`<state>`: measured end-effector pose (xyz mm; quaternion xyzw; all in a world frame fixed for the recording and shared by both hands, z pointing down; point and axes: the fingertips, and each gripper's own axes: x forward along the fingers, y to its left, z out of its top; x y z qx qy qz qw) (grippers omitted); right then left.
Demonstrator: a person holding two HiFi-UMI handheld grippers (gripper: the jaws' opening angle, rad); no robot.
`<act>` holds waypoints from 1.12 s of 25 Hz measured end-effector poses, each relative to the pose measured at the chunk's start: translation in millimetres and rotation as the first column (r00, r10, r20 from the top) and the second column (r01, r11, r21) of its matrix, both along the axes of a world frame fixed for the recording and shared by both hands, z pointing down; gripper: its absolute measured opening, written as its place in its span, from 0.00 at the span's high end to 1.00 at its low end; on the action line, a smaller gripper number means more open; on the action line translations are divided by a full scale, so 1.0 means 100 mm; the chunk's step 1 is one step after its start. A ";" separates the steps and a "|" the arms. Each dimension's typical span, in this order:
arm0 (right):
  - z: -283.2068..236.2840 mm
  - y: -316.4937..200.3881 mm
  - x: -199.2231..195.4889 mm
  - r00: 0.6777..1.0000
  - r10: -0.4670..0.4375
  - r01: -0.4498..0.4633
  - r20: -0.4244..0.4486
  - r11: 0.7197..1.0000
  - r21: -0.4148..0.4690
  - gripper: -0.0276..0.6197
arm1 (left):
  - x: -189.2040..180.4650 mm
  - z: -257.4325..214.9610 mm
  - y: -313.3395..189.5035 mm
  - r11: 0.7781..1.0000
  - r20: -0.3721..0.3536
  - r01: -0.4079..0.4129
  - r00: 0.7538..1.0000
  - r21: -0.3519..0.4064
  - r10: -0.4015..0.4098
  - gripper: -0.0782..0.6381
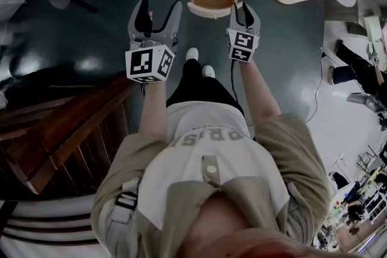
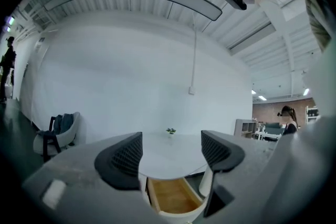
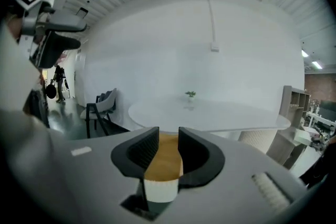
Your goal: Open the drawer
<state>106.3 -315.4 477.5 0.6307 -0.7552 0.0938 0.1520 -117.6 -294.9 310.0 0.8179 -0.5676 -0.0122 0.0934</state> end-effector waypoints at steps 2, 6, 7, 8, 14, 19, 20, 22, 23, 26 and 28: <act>-0.26 -0.07 0.07 1.000 0.006 -0.006 0.001 0.999 0.034 0.77 | 0.03 -0.12 -0.07 1.000 -0.004 -0.005 1.000 0.015 0.006 0.38; -0.77 -0.19 0.20 1.000 0.014 -0.015 0.011 0.995 0.098 0.77 | 0.08 -0.34 -0.20 0.999 -0.006 -0.016 1.000 0.039 0.016 0.38; -0.90 -0.21 0.24 1.000 0.019 -0.020 0.016 0.993 0.117 0.77 | 0.09 -0.38 -0.23 0.999 -0.003 -0.020 1.000 0.043 0.020 0.38; -1.03 -0.23 0.28 1.000 0.021 -0.024 0.020 0.990 0.138 0.77 | 0.10 -0.43 -0.26 0.999 0.000 -0.025 1.000 0.048 0.025 0.38; -1.74 -0.34 0.37 0.999 -0.012 0.000 0.050 0.975 0.222 0.77 | 0.09 -0.71 -0.41 0.995 0.010 -0.015 1.000 0.097 0.014 0.38; -2.24 -0.31 0.42 0.997 -0.039 0.019 0.068 0.962 0.272 0.77 | 0.11 -0.87 -0.41 0.992 0.046 -0.001 0.999 0.127 -0.004 0.45; -2.31 -0.30 0.42 0.996 -0.049 0.028 0.069 0.961 0.277 0.78 | 0.11 -0.89 -0.41 0.991 0.048 0.003 0.999 0.131 -0.009 0.46; -2.41 -0.27 0.40 0.995 -0.069 0.048 0.067 0.960 0.277 0.79 | 0.12 -0.93 -0.39 0.990 0.057 0.010 0.998 0.139 -0.018 0.49; -2.45 -0.25 0.40 0.995 -0.074 0.052 0.067 0.959 0.279 0.80 | 0.12 -0.95 -0.38 0.990 0.066 0.013 0.998 0.144 -0.022 0.50; -2.56 -0.20 0.43 0.994 -0.075 0.050 0.074 0.953 0.298 0.85 | 0.14 -1.00 -0.36 0.988 0.089 0.024 0.995 0.156 -0.038 0.60; -2.60 -0.17 0.44 0.994 -0.074 0.047 0.077 0.951 0.306 0.88 | 0.14 -1.02 -0.33 0.986 0.101 0.031 0.994 0.161 -0.048 0.66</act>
